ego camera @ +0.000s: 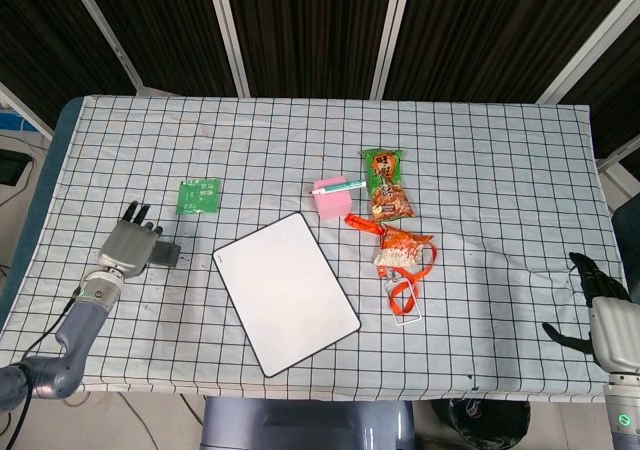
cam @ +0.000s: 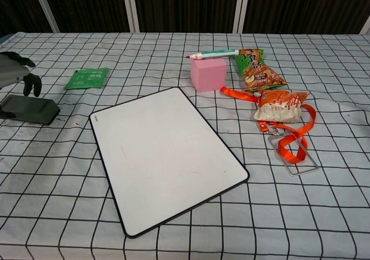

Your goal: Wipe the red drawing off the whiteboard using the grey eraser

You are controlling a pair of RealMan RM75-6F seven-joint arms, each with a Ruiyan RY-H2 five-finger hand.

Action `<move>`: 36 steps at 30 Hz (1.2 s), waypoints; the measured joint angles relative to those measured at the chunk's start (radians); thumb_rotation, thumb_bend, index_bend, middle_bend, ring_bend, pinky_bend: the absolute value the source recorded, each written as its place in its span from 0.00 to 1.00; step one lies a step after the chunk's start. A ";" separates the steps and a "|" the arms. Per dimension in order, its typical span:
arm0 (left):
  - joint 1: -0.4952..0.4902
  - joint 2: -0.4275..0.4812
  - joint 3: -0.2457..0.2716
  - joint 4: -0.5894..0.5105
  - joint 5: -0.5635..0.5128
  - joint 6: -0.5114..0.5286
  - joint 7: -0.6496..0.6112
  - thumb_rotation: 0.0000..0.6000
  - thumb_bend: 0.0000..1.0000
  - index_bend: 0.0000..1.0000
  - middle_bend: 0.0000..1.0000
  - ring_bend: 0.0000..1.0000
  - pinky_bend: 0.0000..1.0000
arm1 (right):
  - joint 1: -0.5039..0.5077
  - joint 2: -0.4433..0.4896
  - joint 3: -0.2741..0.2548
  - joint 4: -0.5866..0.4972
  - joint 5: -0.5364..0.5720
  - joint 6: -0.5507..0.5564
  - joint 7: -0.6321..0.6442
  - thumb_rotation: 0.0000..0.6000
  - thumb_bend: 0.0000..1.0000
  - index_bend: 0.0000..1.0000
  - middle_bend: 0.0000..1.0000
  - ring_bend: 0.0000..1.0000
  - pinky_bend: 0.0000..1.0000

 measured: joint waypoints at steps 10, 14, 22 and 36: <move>-0.008 0.067 -0.023 -0.148 -0.055 0.045 0.089 1.00 0.11 0.11 0.17 0.00 0.00 | -0.001 -0.001 0.001 -0.001 0.002 0.001 -0.003 1.00 0.19 0.05 0.12 0.20 0.21; 0.001 0.118 -0.040 -0.244 -0.029 0.108 0.082 1.00 0.11 0.10 0.12 0.00 0.00 | 0.000 -0.001 0.001 0.000 0.002 0.001 -0.003 1.00 0.19 0.05 0.12 0.20 0.21; 0.069 0.272 -0.041 -0.505 0.122 0.292 0.062 1.00 0.11 0.01 0.06 0.00 0.00 | -0.001 -0.001 0.001 -0.001 0.001 0.003 -0.004 1.00 0.19 0.05 0.12 0.20 0.21; 0.309 0.391 0.074 -0.567 0.456 0.543 -0.198 1.00 0.10 0.00 0.02 0.00 0.00 | -0.002 -0.001 0.000 0.002 -0.006 0.006 0.002 1.00 0.19 0.05 0.12 0.20 0.21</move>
